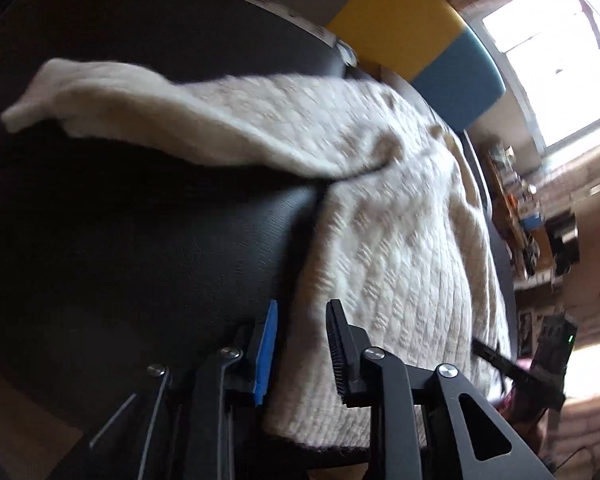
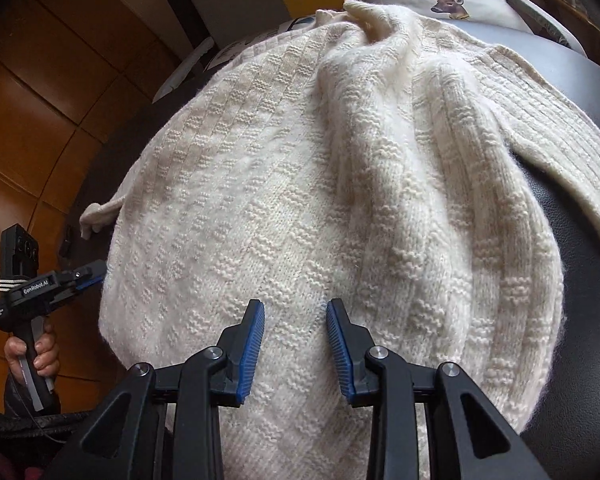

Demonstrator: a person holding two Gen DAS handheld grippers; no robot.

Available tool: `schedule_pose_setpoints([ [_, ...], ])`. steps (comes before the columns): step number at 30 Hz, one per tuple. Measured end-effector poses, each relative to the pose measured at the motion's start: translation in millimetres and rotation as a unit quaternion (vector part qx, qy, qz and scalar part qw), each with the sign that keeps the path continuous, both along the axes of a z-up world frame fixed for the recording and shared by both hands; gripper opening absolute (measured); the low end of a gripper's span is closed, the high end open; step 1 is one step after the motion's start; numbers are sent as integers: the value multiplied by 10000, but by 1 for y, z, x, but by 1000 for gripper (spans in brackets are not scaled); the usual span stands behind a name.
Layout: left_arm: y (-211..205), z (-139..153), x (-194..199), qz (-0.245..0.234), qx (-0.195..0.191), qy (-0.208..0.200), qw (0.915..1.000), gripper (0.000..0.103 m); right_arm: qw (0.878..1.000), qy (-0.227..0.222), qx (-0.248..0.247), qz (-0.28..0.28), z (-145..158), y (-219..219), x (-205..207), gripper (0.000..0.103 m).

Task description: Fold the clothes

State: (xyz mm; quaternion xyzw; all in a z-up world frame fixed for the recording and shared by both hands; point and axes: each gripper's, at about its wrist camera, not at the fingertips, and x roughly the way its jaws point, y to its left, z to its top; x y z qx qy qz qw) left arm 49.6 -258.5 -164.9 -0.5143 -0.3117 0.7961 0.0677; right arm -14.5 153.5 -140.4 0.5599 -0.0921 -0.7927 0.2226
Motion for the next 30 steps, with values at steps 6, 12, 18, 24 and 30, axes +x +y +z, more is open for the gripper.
schedule_pose_setpoints([
  [6, -131, 1, 5, 1778, 1249, 13, 9761, 63, 9992, 339, 107, 188, 23, -28, -14, 33],
  [12, -184, -27, -8, 2478, 2065, -281, 9461, 67, 9970, 386, 118, 656, 29, -83, -34, 34],
  [18, -194, -44, -26, 2964, 2024, -316, 9328, 58, 9904, 494, 323, 1250, 31, -140, -43, 34],
  [24, -194, -15, -38, 2733, 1498, 466, 9491, 6, 9846, 664, 555, 1522, 38, -173, -63, 34],
  [30, -184, 41, 22, 1973, 476, 1669, 9649, 6, 9904, 321, 428, 1274, 19, -180, -79, 34],
])
